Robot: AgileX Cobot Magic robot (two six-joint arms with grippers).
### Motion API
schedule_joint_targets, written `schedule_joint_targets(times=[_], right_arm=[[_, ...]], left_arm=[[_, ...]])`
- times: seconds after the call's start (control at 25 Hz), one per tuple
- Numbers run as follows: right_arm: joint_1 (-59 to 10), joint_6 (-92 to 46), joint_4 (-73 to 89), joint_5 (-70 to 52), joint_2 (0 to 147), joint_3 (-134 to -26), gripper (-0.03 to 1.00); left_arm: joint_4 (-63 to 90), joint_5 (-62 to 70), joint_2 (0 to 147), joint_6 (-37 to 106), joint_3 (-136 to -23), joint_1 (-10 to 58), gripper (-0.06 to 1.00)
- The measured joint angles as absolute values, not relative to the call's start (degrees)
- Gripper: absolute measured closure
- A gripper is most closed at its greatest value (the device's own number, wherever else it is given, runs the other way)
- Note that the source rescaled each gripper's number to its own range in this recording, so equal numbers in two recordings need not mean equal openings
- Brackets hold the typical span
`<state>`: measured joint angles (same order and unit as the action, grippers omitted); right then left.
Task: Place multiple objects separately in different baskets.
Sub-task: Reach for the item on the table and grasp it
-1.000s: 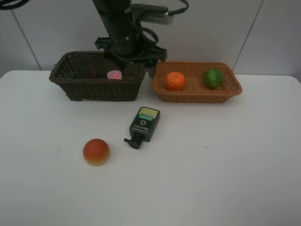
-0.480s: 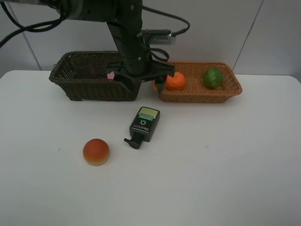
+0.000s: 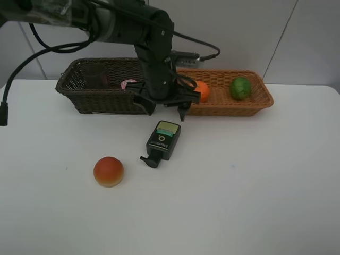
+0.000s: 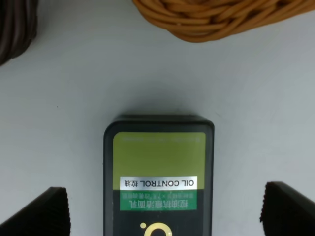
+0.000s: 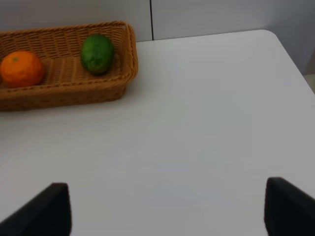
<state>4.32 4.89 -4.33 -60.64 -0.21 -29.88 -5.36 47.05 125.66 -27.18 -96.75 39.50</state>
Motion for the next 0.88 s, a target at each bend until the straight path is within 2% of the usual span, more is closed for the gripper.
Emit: schedule_joint_targets(times=[0.88], right_arm=[[4.3,4.9,-4.3,-60.6,-0.2,-29.9,0.3]], left_arm=[[-4.6,48.4,130.0,-20.2,-96.8,39.5,-0.06]])
